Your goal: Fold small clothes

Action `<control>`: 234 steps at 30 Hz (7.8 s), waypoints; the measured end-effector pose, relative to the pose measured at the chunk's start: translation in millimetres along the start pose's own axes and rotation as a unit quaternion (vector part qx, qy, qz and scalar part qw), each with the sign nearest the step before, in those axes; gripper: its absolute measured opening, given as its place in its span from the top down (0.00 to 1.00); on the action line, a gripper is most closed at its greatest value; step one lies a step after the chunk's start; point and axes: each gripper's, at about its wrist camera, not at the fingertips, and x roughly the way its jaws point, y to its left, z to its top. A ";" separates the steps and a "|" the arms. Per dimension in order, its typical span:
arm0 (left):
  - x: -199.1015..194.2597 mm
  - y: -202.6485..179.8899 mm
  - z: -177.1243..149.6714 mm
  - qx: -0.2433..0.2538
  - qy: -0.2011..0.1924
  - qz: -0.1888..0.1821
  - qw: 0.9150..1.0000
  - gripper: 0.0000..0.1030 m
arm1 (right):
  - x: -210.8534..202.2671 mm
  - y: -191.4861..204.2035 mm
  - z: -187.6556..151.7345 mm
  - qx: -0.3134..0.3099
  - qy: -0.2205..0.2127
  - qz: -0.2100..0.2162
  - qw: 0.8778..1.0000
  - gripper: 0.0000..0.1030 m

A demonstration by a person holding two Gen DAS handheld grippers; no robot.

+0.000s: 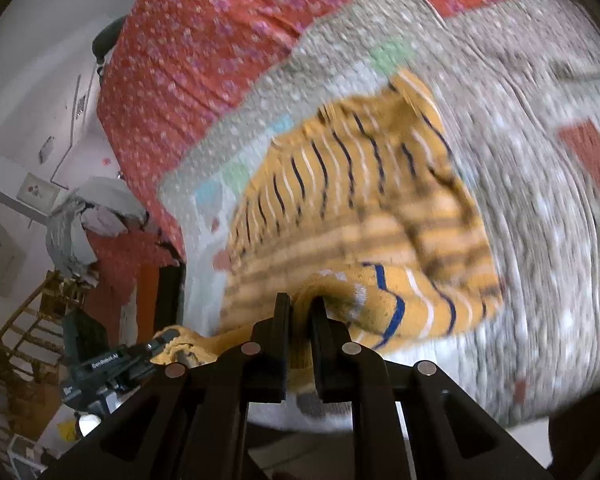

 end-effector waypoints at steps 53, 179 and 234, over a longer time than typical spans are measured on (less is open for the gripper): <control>185.4 6.4 198.1 0.097 0.017 0.282 0.954 0.89 | 199.1 -13.3 184.6 -0.195 0.018 -0.254 0.947 0.93; 103.5 100.4 63.9 -0.098 -0.019 -0.049 0.994 0.85 | 408.9 239.5 52.0 -0.423 0.280 -0.310 0.804 0.88; 161.5 -114.7 -5.6 0.133 0.017 0.125 0.983 0.67 | 89.2 -84.0 108.8 -0.090 0.043 -0.159 0.982 0.93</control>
